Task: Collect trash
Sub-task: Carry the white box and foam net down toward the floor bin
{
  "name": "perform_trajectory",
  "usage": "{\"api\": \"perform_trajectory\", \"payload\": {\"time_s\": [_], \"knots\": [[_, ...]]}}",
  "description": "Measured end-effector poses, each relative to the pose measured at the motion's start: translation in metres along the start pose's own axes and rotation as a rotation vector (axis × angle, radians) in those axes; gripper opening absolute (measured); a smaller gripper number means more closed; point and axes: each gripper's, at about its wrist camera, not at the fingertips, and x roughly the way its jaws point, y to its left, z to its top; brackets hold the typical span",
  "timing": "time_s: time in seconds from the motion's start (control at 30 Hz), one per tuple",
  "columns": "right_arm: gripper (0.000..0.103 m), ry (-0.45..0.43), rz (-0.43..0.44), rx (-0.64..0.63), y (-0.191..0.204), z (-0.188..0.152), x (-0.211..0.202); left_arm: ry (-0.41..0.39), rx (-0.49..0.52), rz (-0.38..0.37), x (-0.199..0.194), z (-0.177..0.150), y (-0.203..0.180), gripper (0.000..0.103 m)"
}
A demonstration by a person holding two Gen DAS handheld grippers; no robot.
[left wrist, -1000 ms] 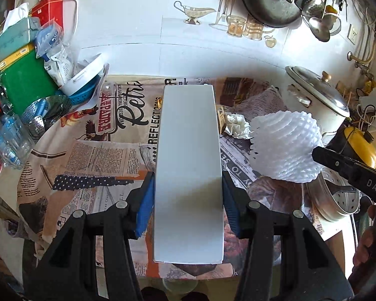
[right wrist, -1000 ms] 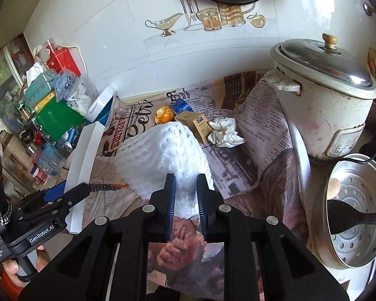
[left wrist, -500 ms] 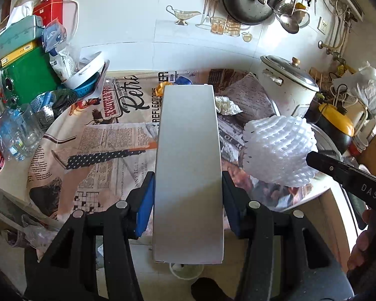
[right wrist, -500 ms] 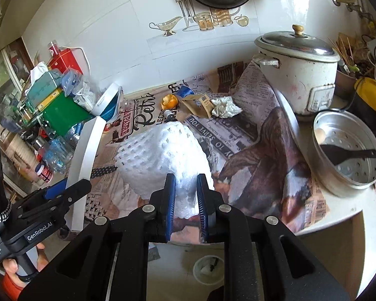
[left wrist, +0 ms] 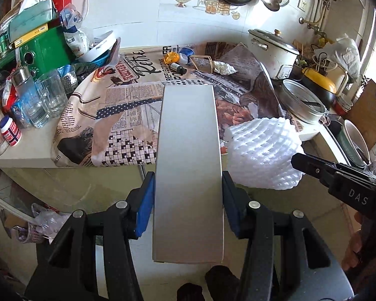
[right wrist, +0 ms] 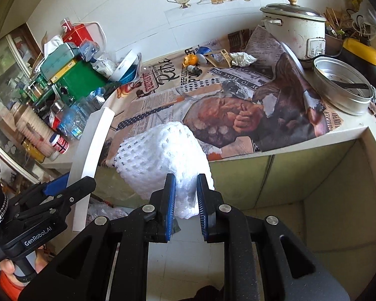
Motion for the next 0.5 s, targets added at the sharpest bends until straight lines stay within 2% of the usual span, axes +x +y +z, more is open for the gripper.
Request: {"api": "perform_trajectory", "payload": {"time_s": [0.23,0.5], "knots": [[0.016,0.047,-0.049,0.024,-0.008,-0.025,0.003,0.086,-0.004,-0.037,0.026,-0.033,-0.007,0.050],[0.016,0.135,-0.111,0.088,-0.059,-0.064,0.049,0.274,-0.043,-0.069,0.121,-0.090,-0.016,0.050]]}}
